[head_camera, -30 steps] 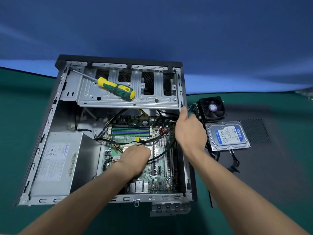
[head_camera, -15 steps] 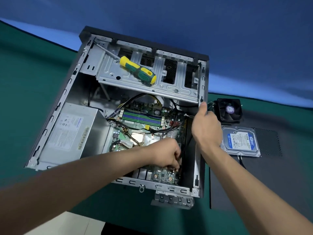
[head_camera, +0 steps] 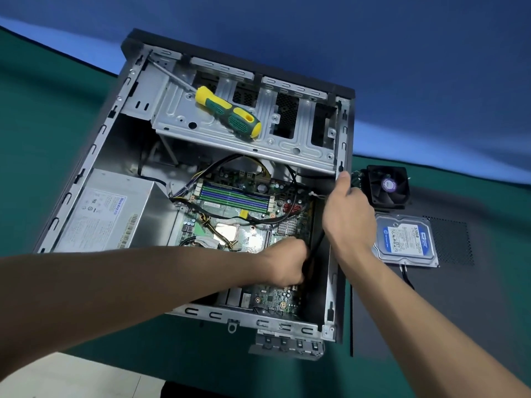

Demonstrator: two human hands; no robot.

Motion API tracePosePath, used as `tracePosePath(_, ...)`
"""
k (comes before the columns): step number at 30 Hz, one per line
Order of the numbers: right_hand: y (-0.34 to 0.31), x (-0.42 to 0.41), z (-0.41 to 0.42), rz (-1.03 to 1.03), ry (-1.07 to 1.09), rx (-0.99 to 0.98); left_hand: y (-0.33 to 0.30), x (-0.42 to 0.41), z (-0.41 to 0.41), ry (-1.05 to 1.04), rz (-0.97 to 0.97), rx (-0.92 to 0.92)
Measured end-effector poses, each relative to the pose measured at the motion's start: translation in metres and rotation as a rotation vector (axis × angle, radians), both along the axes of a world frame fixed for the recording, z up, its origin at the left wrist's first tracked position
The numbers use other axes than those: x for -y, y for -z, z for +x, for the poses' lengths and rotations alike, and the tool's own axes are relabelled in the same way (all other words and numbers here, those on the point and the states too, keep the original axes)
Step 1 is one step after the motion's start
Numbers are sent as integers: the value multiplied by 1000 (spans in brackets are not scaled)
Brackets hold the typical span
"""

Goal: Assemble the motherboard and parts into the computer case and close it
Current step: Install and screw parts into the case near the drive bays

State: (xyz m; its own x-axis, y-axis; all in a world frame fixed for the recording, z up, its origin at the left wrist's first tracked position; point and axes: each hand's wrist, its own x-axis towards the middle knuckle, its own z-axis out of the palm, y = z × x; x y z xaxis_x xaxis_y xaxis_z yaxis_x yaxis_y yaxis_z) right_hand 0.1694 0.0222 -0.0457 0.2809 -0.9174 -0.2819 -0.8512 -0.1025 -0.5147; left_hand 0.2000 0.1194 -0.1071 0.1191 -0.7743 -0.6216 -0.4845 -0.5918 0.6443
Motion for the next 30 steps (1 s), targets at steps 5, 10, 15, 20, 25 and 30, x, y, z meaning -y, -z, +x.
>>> tracePosePath(5, -1, -1, 1, -4, 2, -8, 6, 0, -1, 7, -23, 21)
tracePosePath(10, -3, -1, 1, 2, -3, -5, 9, -1, -6, -3, -29, 43)
tracePosePath(15, -4, -2, 1, -7, -11, -10, 11, -2, -6, -53, -36, 15)
tracePosePath(20, -4, -2, 1, -4, -14, -11, 12, -1, -11, 1, 1, 30)
tracePosePath(25, -6, -3, 1, 1, -17, -2, 8, -1, -9, 23, -2, 44)
tracePosePath(30, -6, -3, 0, -1, -12, 1, 5, 1, -4, 7, -20, 33)
